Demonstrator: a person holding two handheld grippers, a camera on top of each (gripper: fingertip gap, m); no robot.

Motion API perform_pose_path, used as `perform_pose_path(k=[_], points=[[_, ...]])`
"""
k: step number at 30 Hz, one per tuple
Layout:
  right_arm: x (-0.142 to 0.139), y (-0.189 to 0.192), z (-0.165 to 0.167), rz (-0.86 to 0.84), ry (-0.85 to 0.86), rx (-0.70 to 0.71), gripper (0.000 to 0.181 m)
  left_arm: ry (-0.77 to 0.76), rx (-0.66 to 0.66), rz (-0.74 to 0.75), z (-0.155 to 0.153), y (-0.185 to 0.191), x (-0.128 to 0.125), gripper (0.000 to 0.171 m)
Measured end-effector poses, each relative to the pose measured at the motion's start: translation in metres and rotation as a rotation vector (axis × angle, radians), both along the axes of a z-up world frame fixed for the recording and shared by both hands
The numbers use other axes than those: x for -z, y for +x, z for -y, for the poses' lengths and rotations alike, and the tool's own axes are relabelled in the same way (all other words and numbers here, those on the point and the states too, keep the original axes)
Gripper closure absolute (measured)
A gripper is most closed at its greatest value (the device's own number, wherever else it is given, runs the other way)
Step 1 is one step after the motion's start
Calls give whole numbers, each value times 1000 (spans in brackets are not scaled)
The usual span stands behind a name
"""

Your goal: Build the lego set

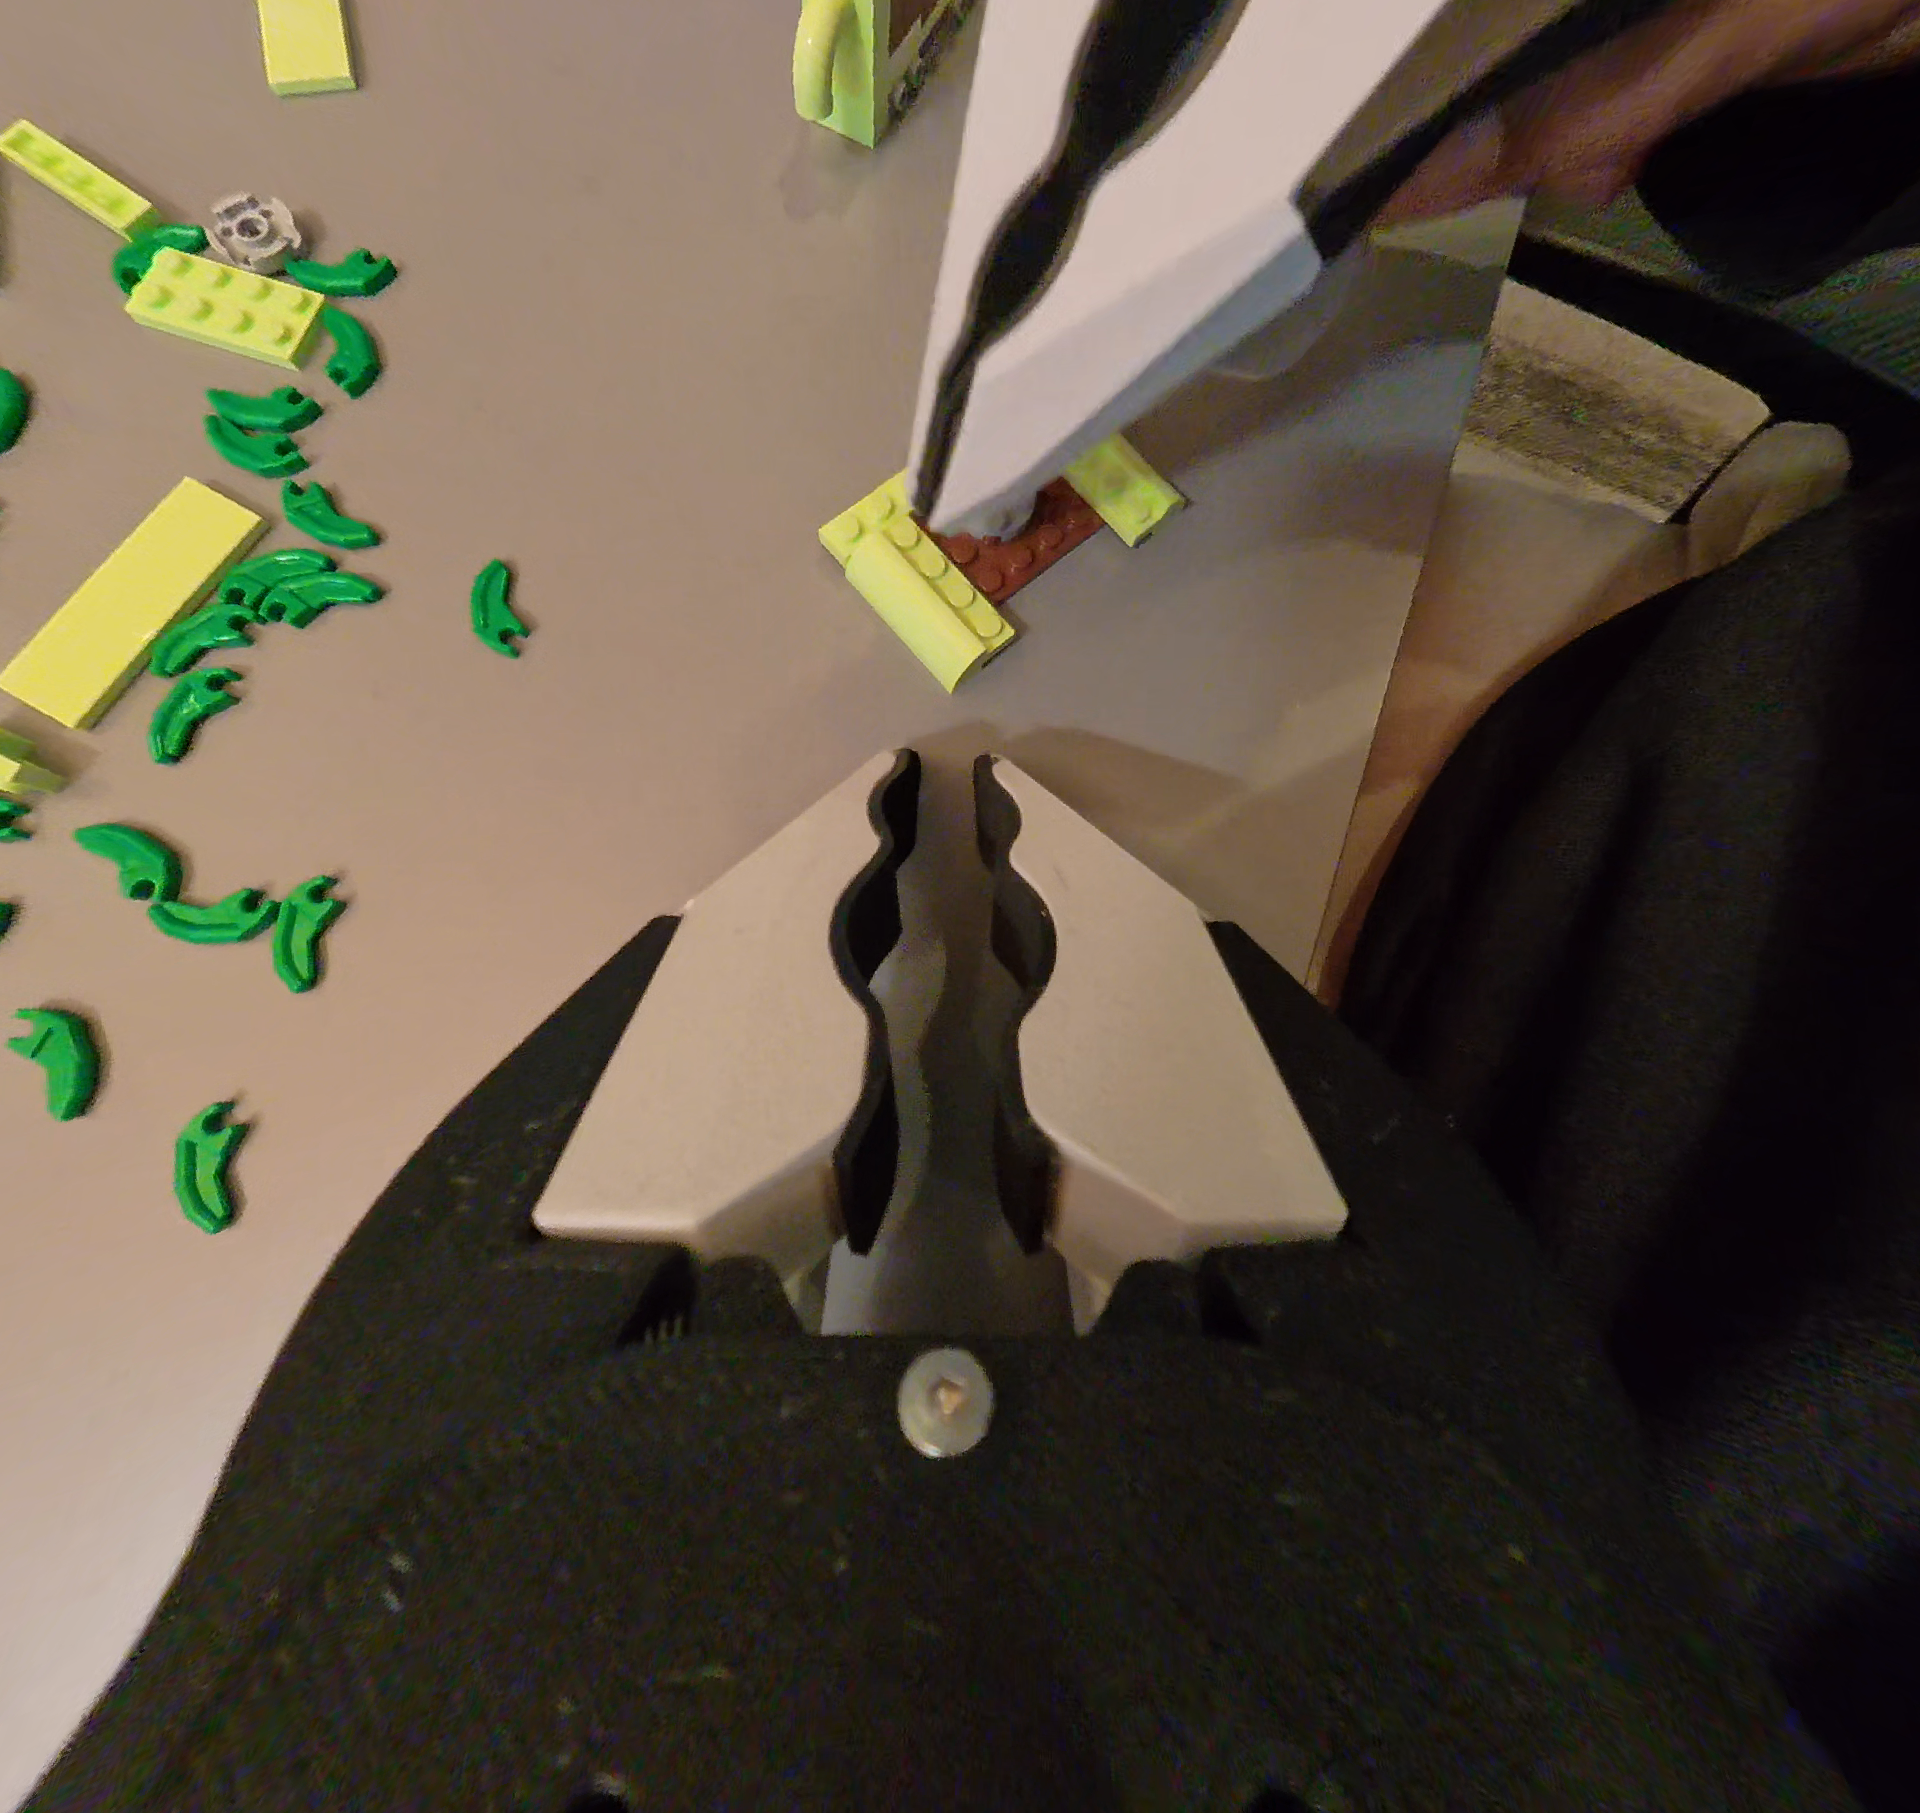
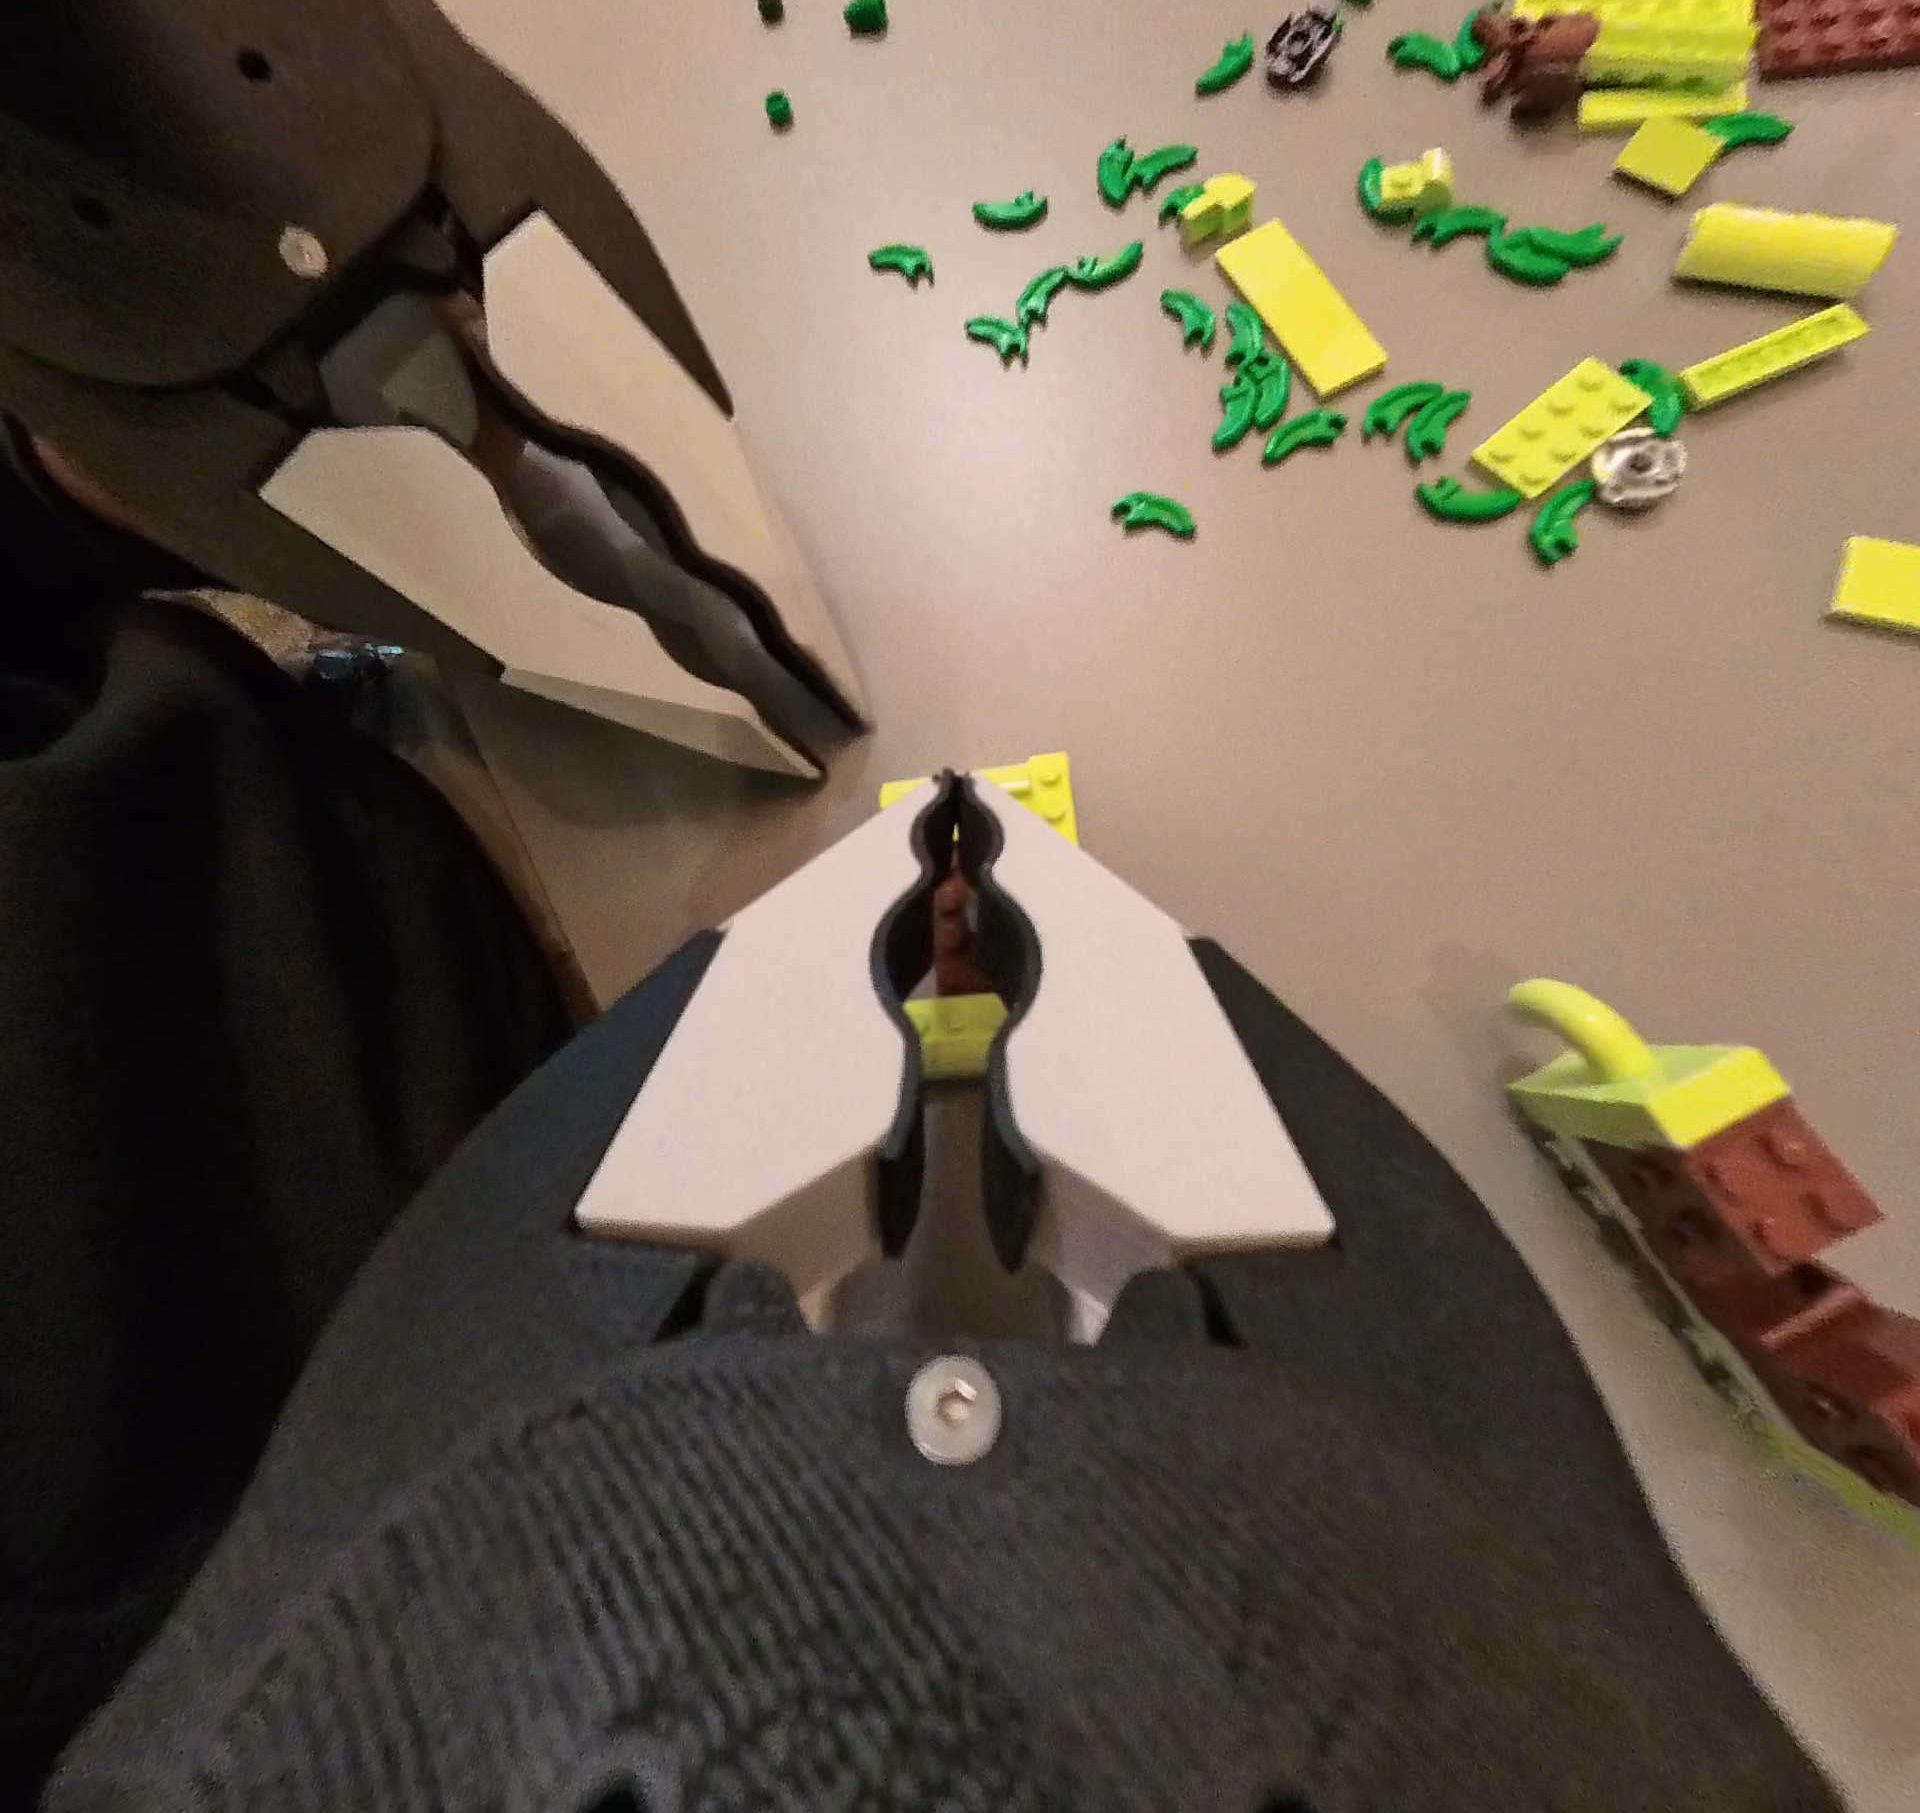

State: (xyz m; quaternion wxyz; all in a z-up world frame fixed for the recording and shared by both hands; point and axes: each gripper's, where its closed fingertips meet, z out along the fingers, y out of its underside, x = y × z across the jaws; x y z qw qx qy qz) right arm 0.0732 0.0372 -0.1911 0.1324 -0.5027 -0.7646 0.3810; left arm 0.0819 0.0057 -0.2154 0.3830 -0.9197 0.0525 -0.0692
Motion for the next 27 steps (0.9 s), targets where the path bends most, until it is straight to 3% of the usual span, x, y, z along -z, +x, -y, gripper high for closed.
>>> perform_pose_path(k=[14,18,20,23,25,27], points=[[15,6,9,48,50,-6,181,2,-3,-17,0,-1,0,160],[14,5,9,32,48,-10,181,7,-3,-24,-1,-1,0,151],[12,4,5,-42,90,-22,181,28,-23,-37,-2,-4,-3,144],[-34,0,-22,-343,128,87,181,79,-50,-45,-2,-8,-11,136],[-47,8,-40,-408,130,132,170,97,-48,-30,-2,-7,-14,135],[-25,22,-43,-274,133,110,151,94,-41,-15,-3,-7,-14,130]])
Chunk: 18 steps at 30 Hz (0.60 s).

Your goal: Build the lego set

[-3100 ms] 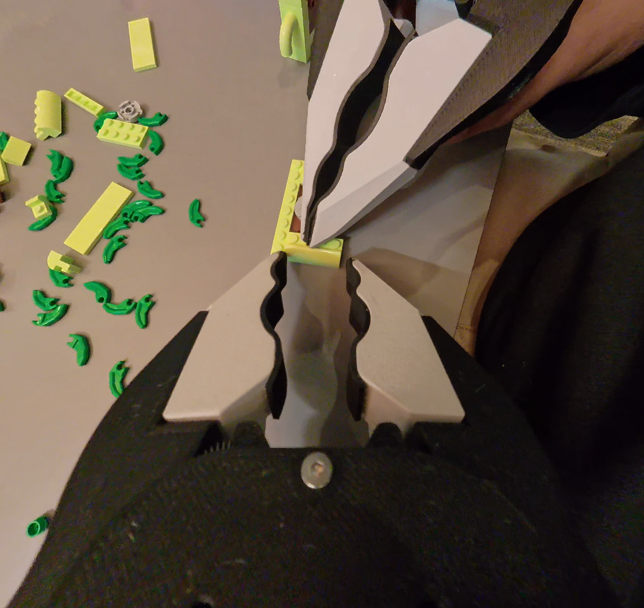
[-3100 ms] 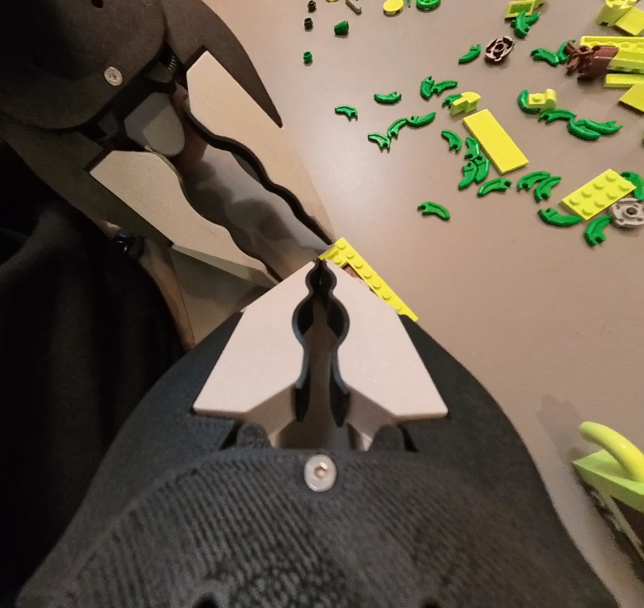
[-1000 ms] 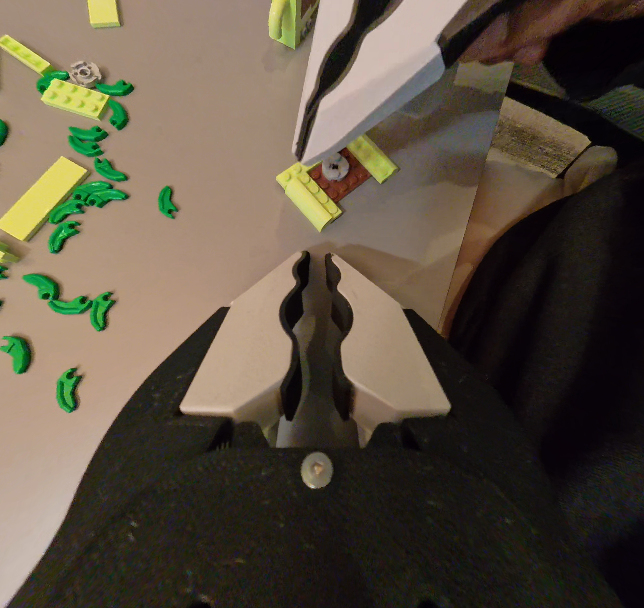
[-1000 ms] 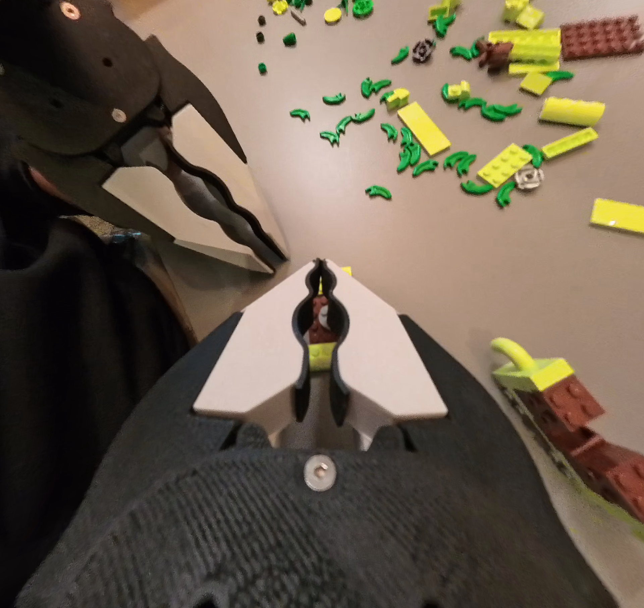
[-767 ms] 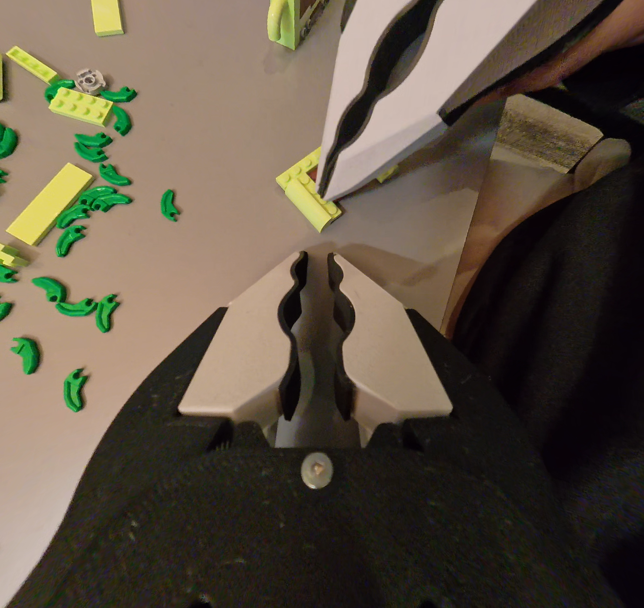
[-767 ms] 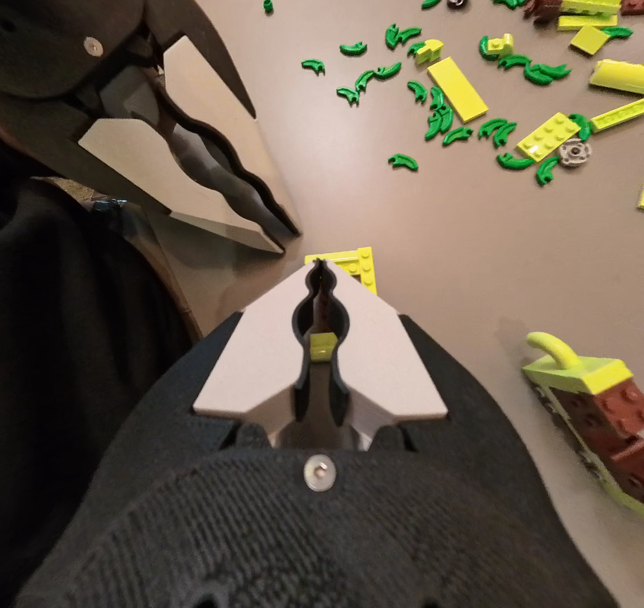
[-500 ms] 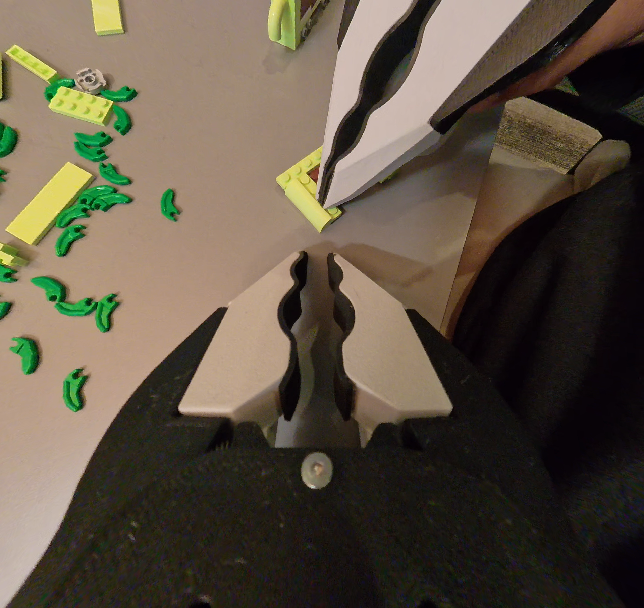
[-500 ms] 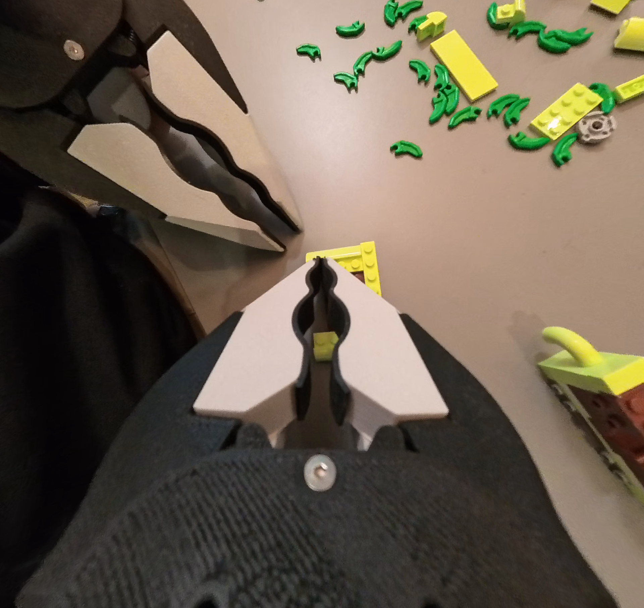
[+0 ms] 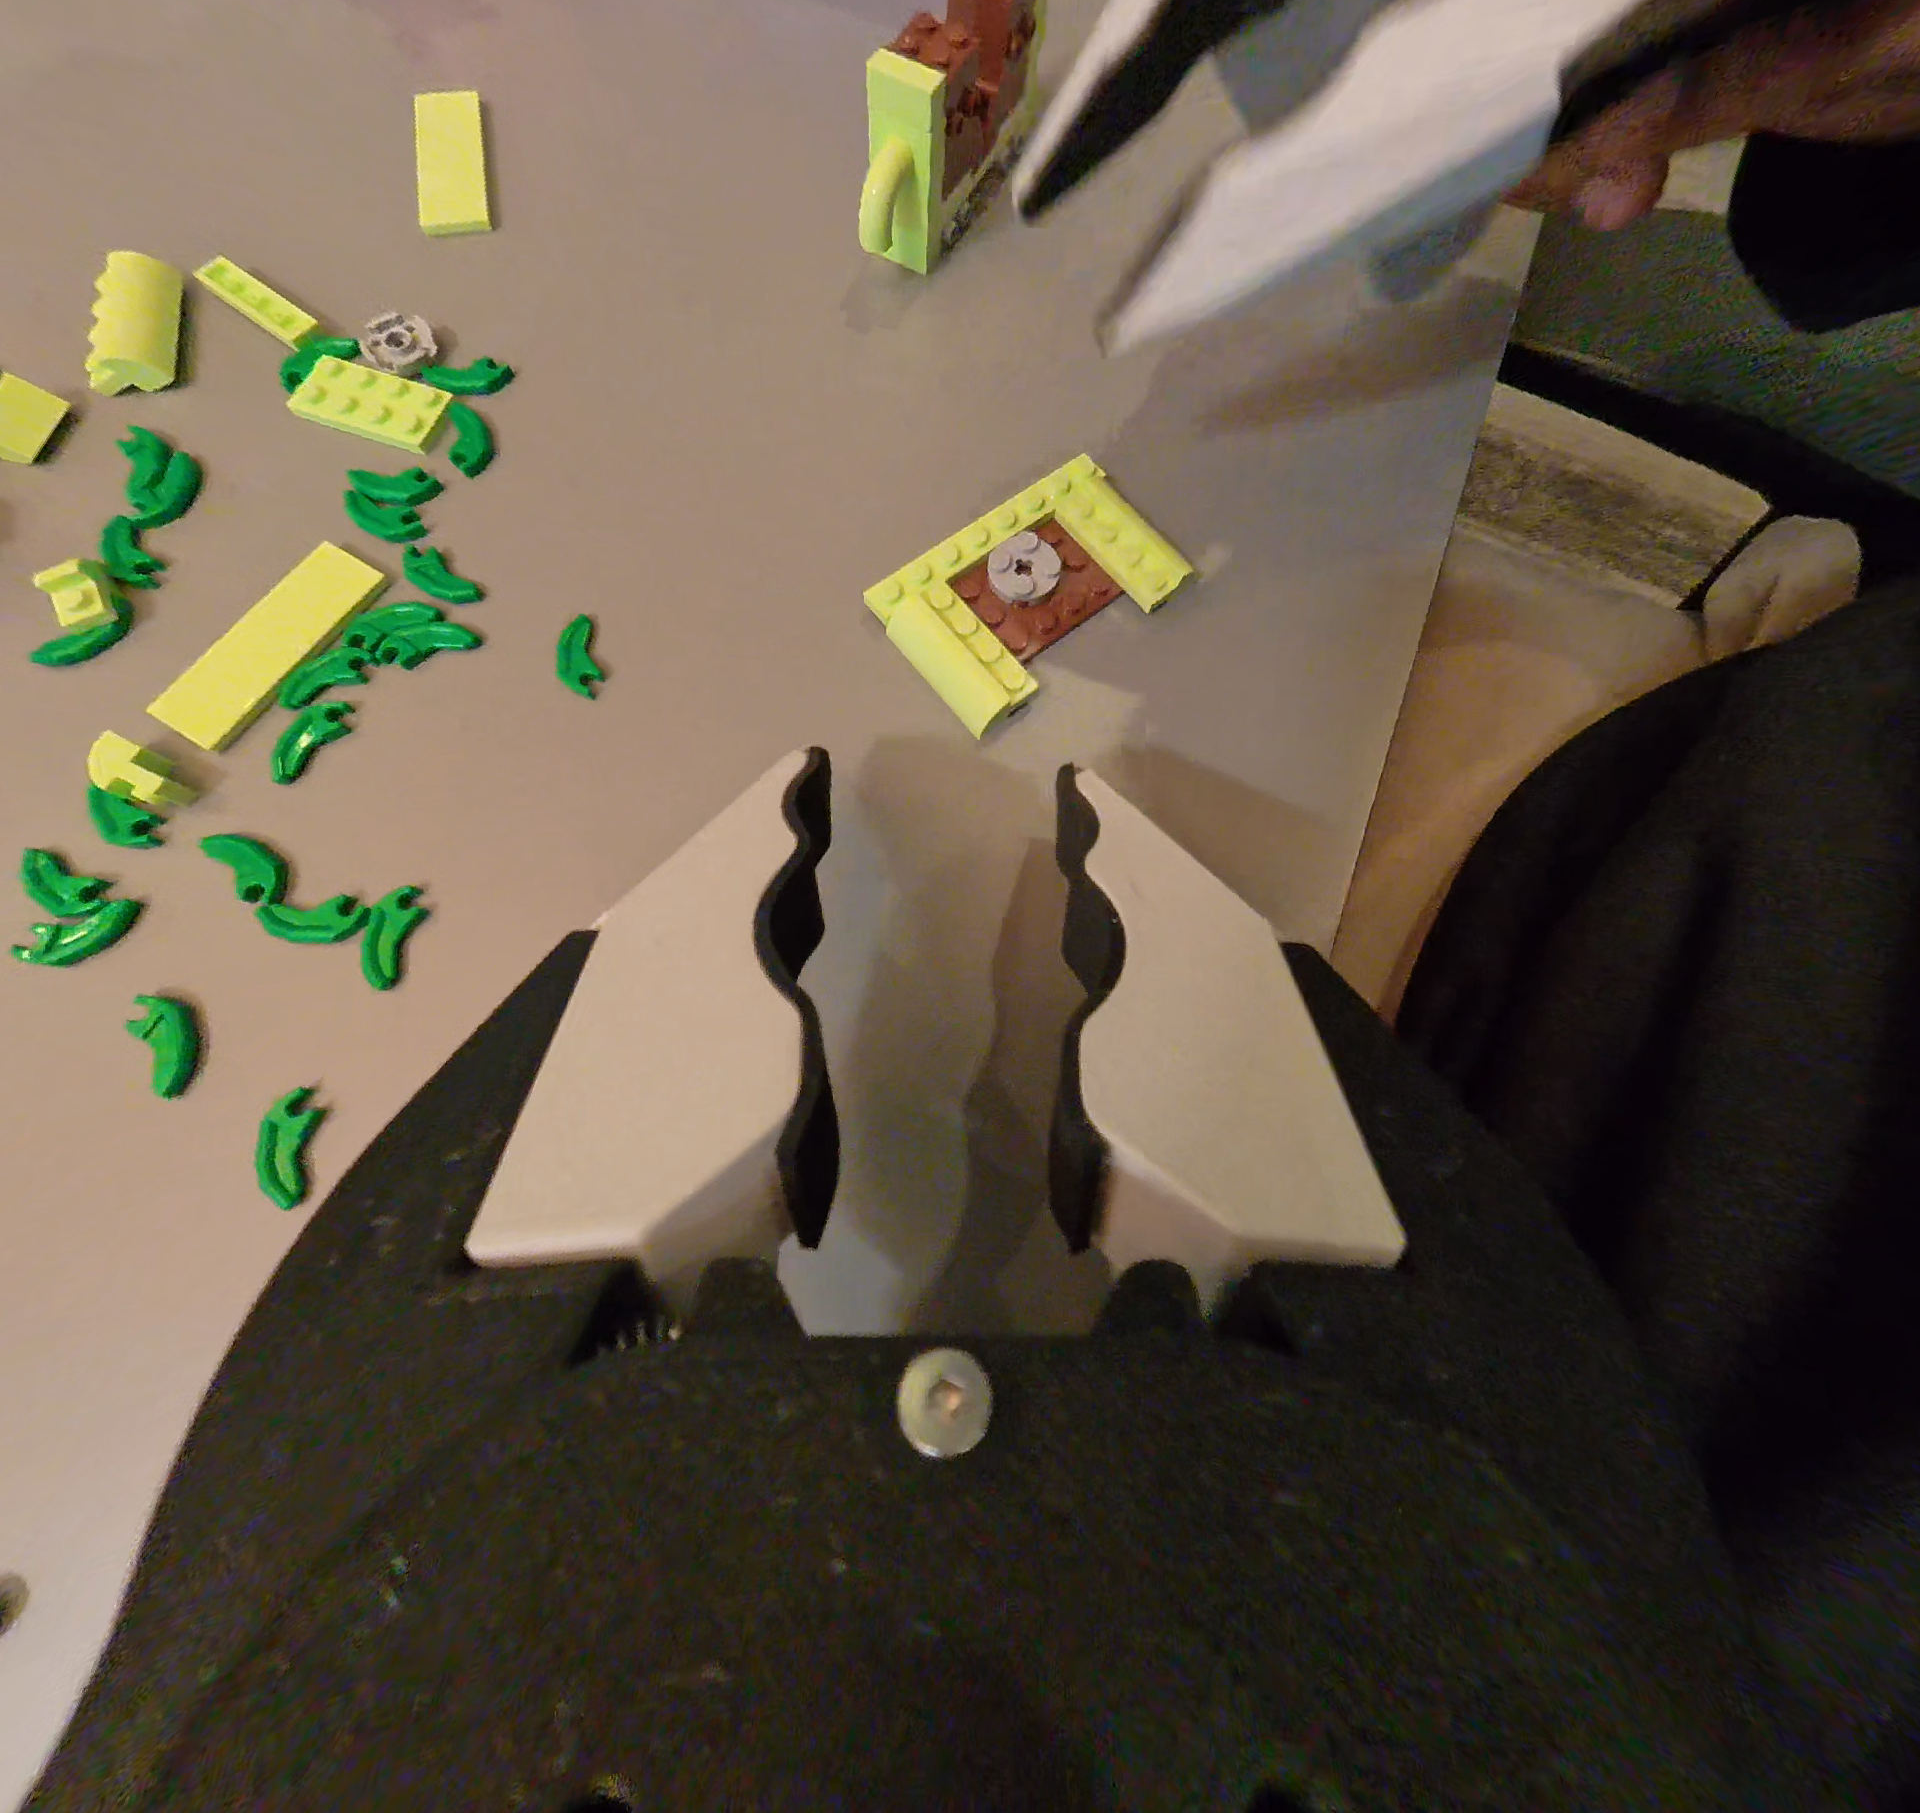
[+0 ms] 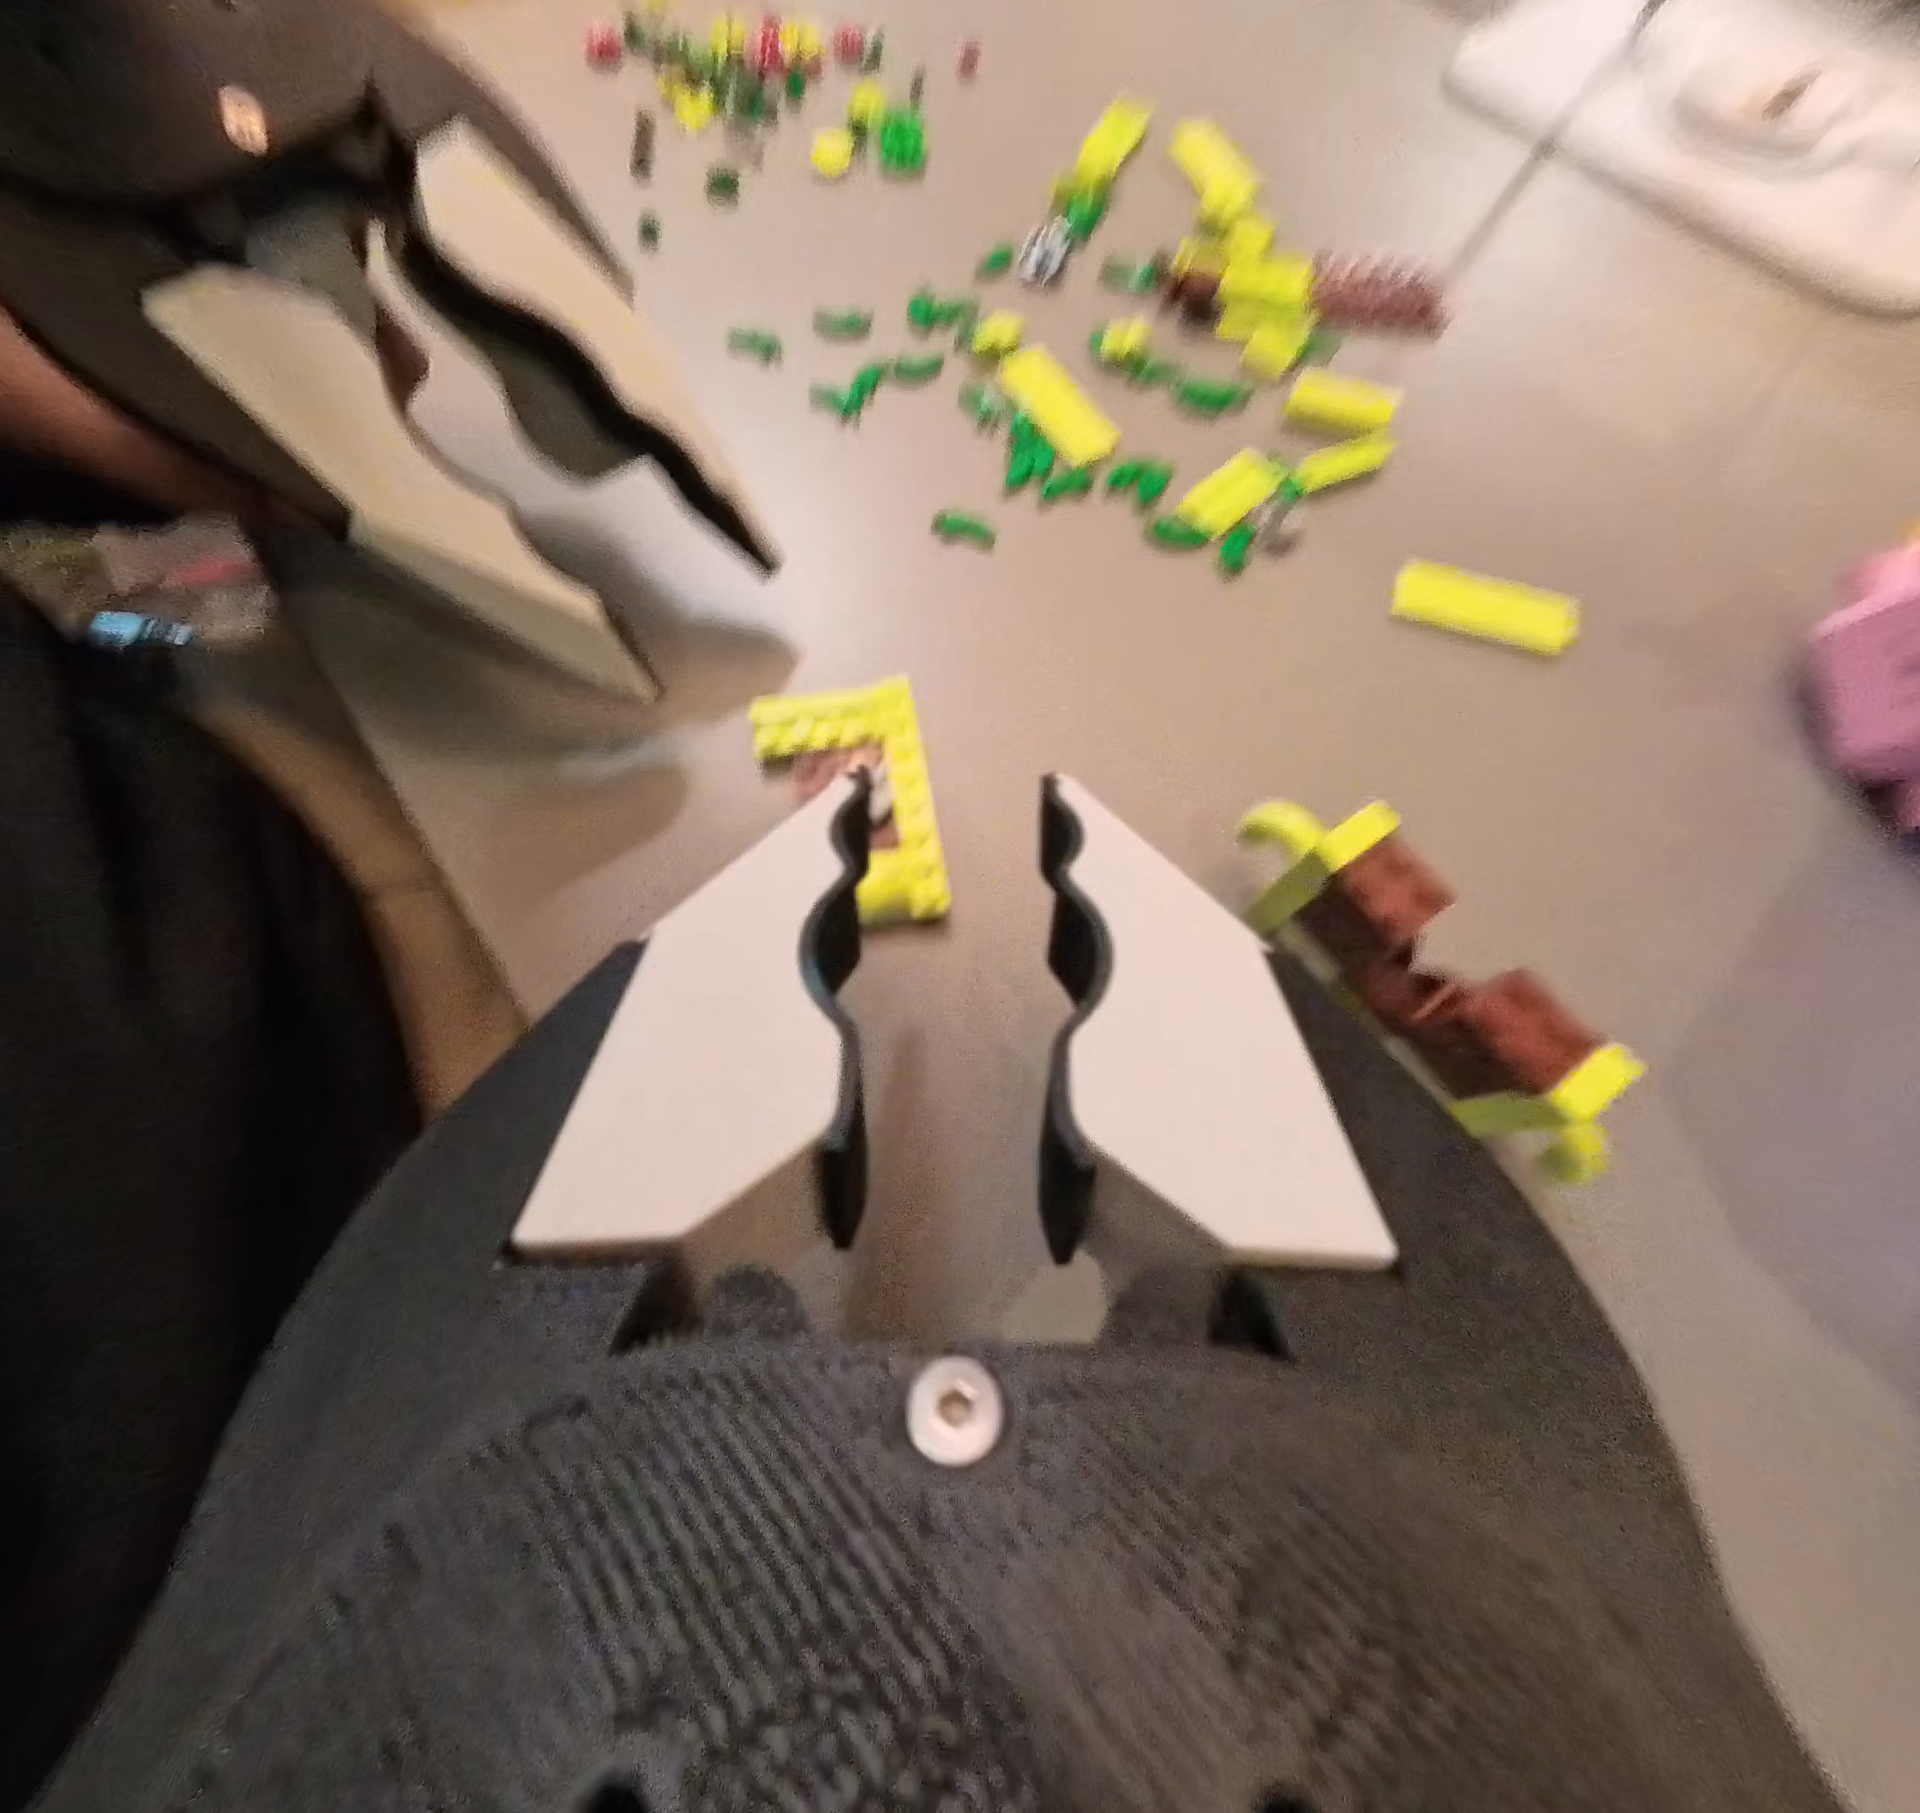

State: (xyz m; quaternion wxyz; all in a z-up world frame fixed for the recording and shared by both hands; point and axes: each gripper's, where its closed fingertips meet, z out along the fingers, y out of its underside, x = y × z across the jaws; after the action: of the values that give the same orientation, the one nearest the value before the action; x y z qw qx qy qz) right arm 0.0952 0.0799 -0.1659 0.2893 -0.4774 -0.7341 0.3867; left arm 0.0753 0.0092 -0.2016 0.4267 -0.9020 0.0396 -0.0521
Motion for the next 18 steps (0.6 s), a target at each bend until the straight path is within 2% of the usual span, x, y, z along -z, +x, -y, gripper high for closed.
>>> perform_pose_path(k=[3,6,11,15,18], points=[[32,16,14,162,-25,-48,135,7,16,5,-3,1,-1,127],[44,16,20,176,16,-68,134,2,16,-5,-5,-1,-1,123],[45,6,21,156,63,-99,142,-1,3,-12,-5,-4,-4,120],[44,-8,21,141,112,-191,142,16,-2,-40,-10,-16,-9,119],[45,-22,25,131,88,-276,142,9,0,-93,-16,-27,-15,116]])
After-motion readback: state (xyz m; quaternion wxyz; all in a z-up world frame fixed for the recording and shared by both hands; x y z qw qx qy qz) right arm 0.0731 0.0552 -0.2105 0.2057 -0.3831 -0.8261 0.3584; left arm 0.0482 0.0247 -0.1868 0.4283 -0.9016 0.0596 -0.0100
